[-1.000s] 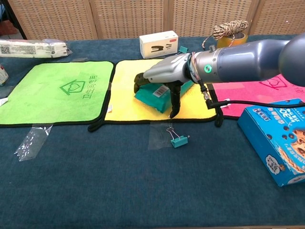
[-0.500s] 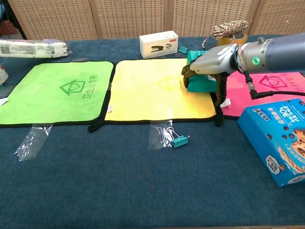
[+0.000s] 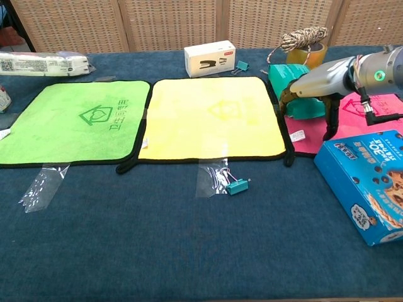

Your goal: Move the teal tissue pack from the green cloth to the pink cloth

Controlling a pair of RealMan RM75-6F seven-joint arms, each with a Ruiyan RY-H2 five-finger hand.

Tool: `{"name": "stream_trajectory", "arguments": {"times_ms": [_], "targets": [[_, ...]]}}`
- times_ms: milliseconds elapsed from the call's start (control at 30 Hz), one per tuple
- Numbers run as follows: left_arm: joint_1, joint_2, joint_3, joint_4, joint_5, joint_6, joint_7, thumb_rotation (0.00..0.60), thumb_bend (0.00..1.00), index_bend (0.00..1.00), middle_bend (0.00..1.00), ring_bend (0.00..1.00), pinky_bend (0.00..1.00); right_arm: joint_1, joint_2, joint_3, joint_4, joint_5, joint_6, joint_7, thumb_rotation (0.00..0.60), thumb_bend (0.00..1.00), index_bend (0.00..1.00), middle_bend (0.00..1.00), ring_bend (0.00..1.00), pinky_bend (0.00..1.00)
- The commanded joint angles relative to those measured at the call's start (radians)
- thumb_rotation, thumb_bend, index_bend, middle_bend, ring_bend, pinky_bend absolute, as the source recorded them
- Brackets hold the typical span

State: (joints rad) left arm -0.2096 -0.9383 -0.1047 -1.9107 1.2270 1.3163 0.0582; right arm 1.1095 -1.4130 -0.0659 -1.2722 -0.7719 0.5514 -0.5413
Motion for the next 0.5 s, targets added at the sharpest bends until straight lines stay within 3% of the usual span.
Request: {"name": "stream_trajectory", "arguments": {"times_ms": [33, 500], "targets": [[0.0, 0.0, 0.0, 0.0, 0.003, 0.0, 0.0, 0.6, 0.0, 0.0, 0.0, 0.0, 0.0, -0.004, 0.03, -0.027, -0.023, 0.046, 0.012, -0.015, 0.6, 0.0, 0.18, 0.09, 0.0, 0.05], [-0.002, -0.007, 0.004, -0.009, 0.008, -0.003, 0.024, 0.6, 0.0, 0.0, 0.0, 0.0, 0.0, -0.028, 0.125, -0.083, -0.123, 0.102, 0.065, -0.021, 0.6, 0.0, 0.18, 0.09, 0.0, 0.1]]}}
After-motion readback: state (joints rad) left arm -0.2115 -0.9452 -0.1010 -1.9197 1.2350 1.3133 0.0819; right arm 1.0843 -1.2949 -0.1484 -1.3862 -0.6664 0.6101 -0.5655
